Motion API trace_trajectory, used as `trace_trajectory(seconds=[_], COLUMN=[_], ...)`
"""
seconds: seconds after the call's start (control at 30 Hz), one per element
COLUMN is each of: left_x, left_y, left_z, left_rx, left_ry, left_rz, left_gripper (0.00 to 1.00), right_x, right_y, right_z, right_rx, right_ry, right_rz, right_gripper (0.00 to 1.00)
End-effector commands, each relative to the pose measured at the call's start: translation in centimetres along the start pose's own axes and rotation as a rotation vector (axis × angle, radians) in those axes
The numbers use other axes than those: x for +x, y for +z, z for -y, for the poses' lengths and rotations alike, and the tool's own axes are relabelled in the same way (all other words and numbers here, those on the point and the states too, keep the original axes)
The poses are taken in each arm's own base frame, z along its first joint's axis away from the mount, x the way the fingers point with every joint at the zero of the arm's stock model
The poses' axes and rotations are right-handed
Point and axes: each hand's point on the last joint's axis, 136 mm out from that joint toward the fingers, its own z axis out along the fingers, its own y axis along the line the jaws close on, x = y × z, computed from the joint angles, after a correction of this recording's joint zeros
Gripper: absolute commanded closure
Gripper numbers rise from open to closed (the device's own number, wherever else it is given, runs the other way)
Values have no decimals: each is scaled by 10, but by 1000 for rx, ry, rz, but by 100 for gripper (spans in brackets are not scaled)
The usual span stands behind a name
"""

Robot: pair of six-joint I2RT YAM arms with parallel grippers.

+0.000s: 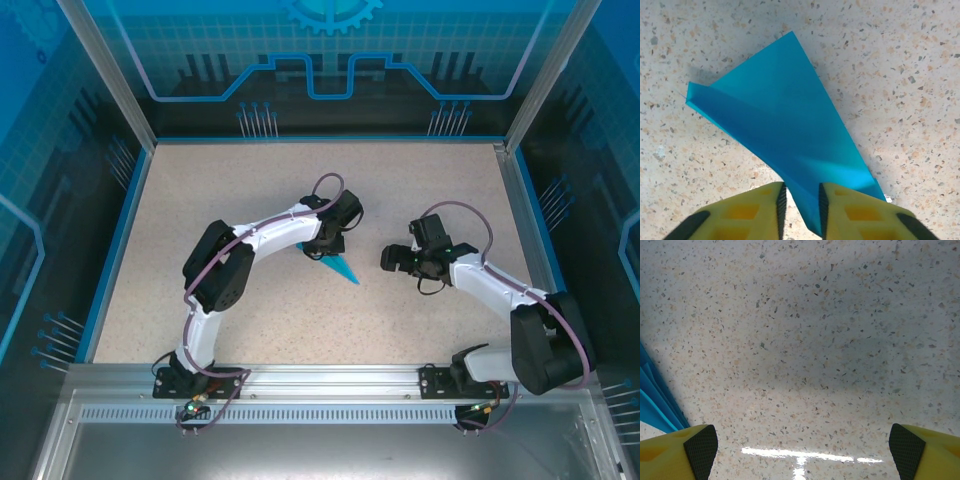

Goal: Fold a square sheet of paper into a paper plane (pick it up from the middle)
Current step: Turn over a paper plane at the center of the table.

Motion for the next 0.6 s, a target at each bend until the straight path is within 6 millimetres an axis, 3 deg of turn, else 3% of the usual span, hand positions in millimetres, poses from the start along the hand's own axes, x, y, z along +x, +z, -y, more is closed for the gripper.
trace_trajectory(seconds=[0.0,0.17,0.4,0.57], left_x=[3,0,-10,-14], left_y=[-10,-17,-57,-90], left_z=[0,0,0,21], left_rx=[17,27,107,294], left_ry=[-12,-13,-1,79], left_rz=[9,21,87,146], left_gripper=[81,96,99,98], right_x=[-1,-1,-7,-13], right_y=[1,1,-9,-21], right_z=[5,5,-1,-7], right_rx=[13,10,-15,-52], right_ry=[15,15,6,0], right_rz=[-9,-12,22,66], right_gripper=[8,7,7,6])
